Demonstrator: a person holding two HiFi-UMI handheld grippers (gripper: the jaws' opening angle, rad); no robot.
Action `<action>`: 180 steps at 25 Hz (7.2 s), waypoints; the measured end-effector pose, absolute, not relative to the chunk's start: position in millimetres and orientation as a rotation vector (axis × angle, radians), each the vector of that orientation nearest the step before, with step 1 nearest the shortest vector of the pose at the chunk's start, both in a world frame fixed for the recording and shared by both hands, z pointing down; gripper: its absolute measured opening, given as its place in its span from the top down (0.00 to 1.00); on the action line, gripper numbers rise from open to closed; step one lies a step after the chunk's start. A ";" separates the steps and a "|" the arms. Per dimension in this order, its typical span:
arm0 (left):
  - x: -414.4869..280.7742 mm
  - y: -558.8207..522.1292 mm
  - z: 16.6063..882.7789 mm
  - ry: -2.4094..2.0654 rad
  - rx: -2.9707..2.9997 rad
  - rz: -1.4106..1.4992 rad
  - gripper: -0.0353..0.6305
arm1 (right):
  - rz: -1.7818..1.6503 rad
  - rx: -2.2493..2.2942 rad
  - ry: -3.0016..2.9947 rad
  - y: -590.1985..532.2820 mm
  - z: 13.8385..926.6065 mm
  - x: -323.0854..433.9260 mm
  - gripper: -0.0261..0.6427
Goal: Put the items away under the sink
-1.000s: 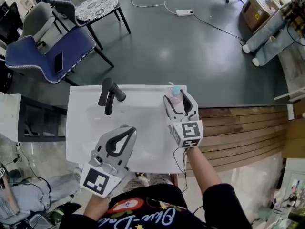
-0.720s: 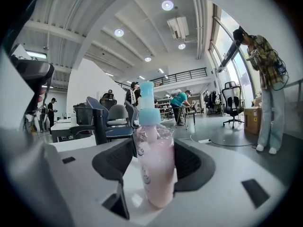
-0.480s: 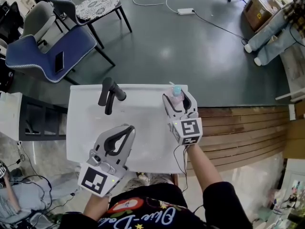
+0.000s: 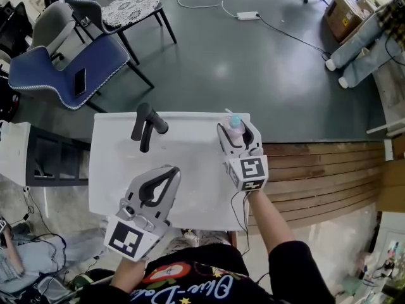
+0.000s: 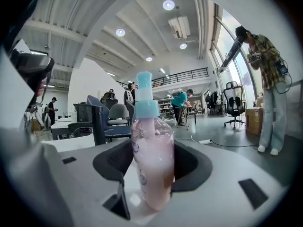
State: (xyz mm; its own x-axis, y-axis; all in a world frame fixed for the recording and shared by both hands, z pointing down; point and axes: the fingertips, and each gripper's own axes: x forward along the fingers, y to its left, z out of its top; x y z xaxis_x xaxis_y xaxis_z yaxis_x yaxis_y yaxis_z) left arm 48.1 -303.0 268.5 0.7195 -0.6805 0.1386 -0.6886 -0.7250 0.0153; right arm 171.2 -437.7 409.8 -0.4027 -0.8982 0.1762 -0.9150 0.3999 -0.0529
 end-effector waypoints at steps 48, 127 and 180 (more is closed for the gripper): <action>29.1 -283.6 252.3 -1.133 2.886 0.107 0.94 | 0.114 1.591 -2.494 -398.6 373.0 153.7 0.63; -61.1 -160.9 215.7 -1.052 2.974 -0.127 0.94 | -0.010 1.620 -2.588 -224.9 258.5 62.3 0.63; 0.0 -91.1 222.3 -1.107 2.935 -0.081 0.94 | -0.014 1.415 -2.707 -124.7 244.0 86.2 0.63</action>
